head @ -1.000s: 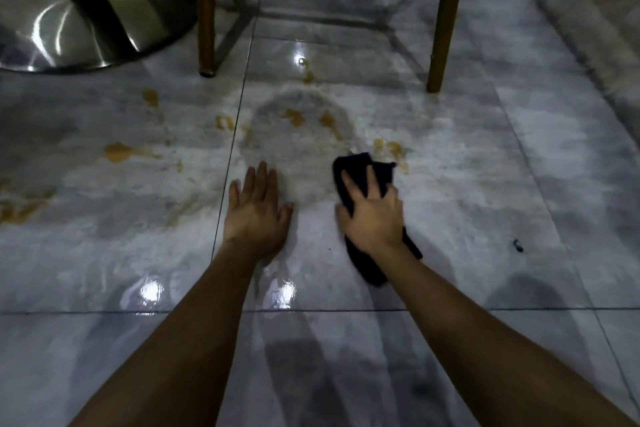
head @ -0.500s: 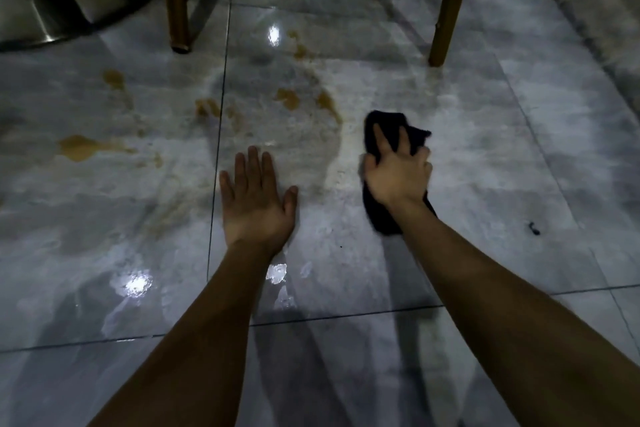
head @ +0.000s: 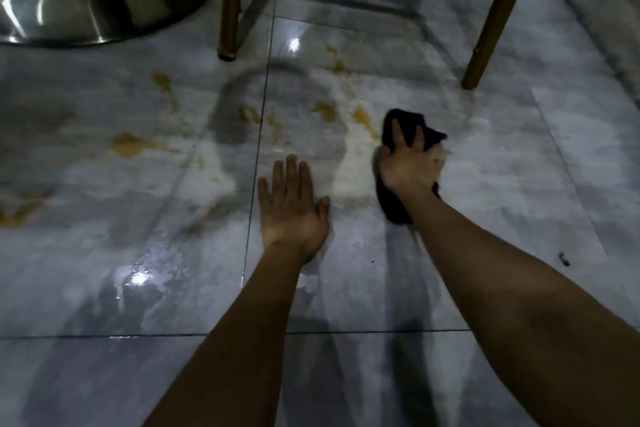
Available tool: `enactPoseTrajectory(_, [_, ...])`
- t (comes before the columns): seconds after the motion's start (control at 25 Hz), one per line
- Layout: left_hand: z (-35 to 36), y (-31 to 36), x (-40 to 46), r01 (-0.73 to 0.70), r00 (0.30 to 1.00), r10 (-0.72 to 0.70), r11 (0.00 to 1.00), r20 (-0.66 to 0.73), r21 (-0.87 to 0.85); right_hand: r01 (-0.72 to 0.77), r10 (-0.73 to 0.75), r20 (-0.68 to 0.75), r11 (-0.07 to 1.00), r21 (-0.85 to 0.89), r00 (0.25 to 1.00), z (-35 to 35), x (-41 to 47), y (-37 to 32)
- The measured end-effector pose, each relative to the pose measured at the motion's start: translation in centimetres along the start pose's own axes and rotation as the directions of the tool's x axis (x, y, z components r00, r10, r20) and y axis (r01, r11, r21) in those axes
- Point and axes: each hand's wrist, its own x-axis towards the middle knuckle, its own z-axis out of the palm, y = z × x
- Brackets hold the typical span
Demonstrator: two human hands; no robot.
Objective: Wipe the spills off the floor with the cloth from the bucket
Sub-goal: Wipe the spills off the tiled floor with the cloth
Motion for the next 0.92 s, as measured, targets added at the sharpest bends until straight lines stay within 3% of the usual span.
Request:
enactPoseTrajectory(0.12, [-1.4,-0.4,-0.3,0.001,0.999,0.003,0.993,0.036,-0.115,0.221,-0.221,-0.028,0.975,0.004,0.975,1.7,-4.9,-4.2])
enactPoseTrajectory(0.28, [-3.6,-4.3,-1.5,0.069,0.989,-0.081,0.993,-0.126,-0.1,0.412,-0.419,-0.126,0.908,-0.077,0.899,2.8,-11.5,-0.8])
enactPoseTrajectory(0.4, [-4.5,-9.1,-2.1,0.188,0.967,-0.195,0.981,-0.166,-0.053,0.352,-0.356,-0.12,0.934,-0.053,0.927,1.8,-8.4,0.2])
enactPoseTrajectory(0.48, [-4.7,-11.8,-2.9,0.266,0.954,-0.267,0.964,-0.137,-0.029,0.182,-0.183,-0.085,0.983,-0.025,0.979,1.5,-4.9,-3.1])
enactPoseTrajectory(0.56, [-4.4,-13.2,-3.9,0.296,0.947,-0.297,0.955,-0.122,-0.022,0.131,-0.132,-0.025,0.991,-0.012,0.991,1.6,-3.5,-7.9])
enactPoseTrajectory(0.68, [-4.5,-14.0,-3.5,0.339,0.934,-0.343,0.939,-0.103,-0.055,0.381,-0.383,-0.013,0.922,-0.071,0.924,2.5,-5.2,-12.4])
enactPoseTrajectory(0.8, [-4.6,-14.4,-2.6,0.347,0.928,-0.353,0.935,-0.122,-0.069,0.626,-0.63,-0.027,0.775,-0.085,0.776,3.0,-7.8,-8.6])
enactPoseTrajectory(0.84, [-4.6,-14.7,-2.4,0.348,0.928,-0.353,0.936,-0.122,-0.062,0.622,-0.626,-0.058,0.78,-0.077,0.778,2.9,-7.7,-6.5])
enactPoseTrajectory(0.92, [-4.5,-15.5,-2.4,0.364,0.921,-0.369,0.929,-0.126,-0.061,0.472,-0.479,-0.098,0.877,-0.086,0.872,2.2,-6.0,-3.7])
